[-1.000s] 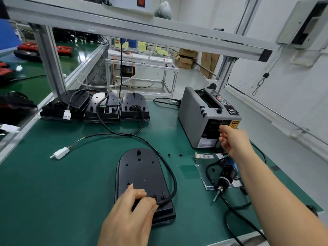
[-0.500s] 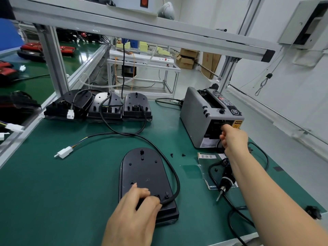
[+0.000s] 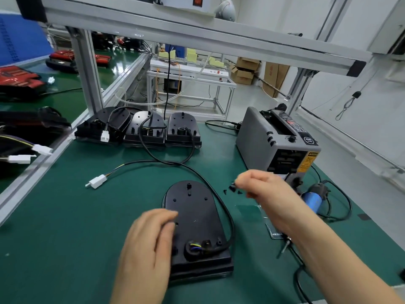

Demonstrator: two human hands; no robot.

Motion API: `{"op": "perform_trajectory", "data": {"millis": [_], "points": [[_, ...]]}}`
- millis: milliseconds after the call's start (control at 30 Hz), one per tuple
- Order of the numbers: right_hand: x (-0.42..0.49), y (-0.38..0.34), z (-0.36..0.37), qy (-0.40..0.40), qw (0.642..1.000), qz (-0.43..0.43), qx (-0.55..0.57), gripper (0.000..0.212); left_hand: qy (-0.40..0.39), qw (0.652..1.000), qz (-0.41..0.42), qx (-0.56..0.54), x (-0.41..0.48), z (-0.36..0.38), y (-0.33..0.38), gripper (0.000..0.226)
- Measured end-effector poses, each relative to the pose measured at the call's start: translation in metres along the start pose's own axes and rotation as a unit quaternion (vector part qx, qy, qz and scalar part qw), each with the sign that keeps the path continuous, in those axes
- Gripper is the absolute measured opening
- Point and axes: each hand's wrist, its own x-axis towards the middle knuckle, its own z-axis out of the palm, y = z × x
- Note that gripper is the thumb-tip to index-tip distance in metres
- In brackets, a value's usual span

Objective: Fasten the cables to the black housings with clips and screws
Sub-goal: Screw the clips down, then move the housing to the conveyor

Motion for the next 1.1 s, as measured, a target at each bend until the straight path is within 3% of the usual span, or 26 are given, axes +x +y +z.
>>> {"op": "perform_trajectory", "data": {"millis": [100, 200, 300, 500, 1100], "points": [[-0.010, -0.009, 0.036, -0.105, 0.994, -0.021, -0.031, 0.015, -0.011, 0.994, -0.107, -0.007, 0.011, -0.006, -0.018, 0.029], [-0.011, -0.007, 0.061, -0.151, 0.980, -0.058, -0.115, 0.021, -0.087, 0.977, -0.194, -0.003, 0.012, -0.008, -0.028, 0.034], [-0.007, -0.002, 0.072, -0.152, 0.968, -0.082, -0.184, 0.025, -0.127, 0.976, -0.179, -0.008, 0.006, -0.008, -0.030, 0.038], [0.004, 0.008, 0.081, -0.143, 0.956, -0.067, -0.248, 0.028, -0.130, 0.976, -0.172, -0.025, 0.005, -0.009, -0.033, 0.040], [0.008, 0.015, 0.087, -0.110, 0.944, -0.090, -0.297, 0.029, -0.122, 0.977, -0.176, -0.024, 0.003, -0.008, -0.035, 0.041]]}}
